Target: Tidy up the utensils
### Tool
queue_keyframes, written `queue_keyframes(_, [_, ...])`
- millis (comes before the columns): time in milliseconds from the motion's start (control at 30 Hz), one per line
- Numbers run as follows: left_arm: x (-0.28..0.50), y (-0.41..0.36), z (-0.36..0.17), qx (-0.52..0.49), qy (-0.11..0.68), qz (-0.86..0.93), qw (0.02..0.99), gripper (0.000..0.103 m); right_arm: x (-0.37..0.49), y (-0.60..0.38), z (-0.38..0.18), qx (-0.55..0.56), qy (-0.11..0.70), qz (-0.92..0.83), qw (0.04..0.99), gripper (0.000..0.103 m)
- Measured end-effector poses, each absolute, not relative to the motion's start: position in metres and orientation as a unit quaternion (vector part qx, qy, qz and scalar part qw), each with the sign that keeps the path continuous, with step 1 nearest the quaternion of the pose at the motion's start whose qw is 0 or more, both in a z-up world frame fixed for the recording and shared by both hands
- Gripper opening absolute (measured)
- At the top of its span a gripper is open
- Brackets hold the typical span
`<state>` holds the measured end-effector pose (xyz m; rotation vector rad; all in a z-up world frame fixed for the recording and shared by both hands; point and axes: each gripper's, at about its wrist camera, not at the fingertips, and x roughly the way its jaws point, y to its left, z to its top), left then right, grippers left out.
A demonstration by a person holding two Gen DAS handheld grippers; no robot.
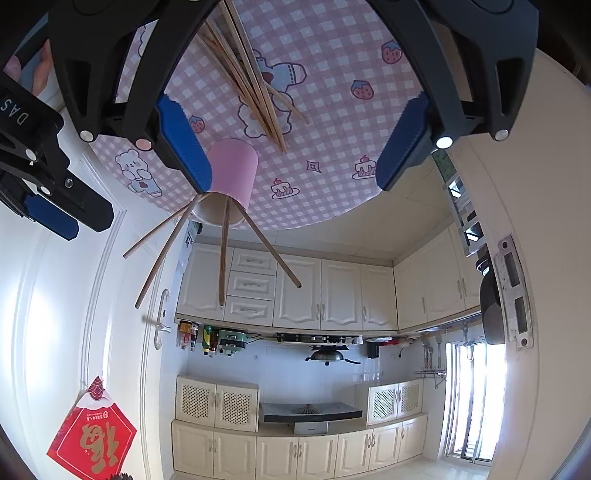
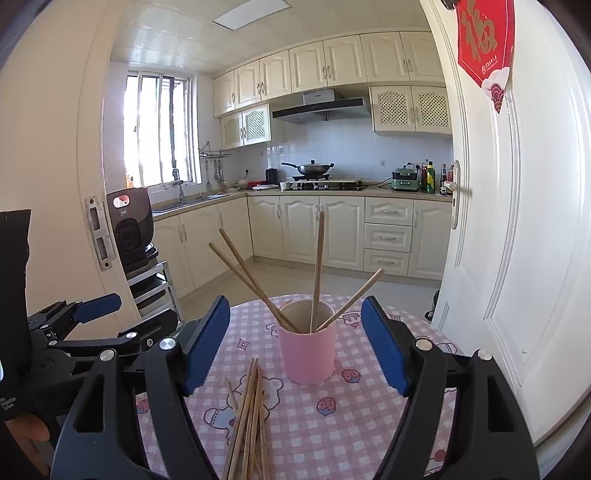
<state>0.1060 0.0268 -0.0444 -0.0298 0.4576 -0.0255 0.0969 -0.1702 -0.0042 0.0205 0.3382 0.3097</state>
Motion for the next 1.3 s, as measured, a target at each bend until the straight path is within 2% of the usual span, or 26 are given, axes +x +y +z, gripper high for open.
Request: queue_keyframes(1300, [0.112, 0.023, -0.072, -0.009, 0.259, -0.008, 0.966, 0.089, 0.104, -0.175, -0.050, 0.032, 0.231, 0.167, 0.958, 0.071])
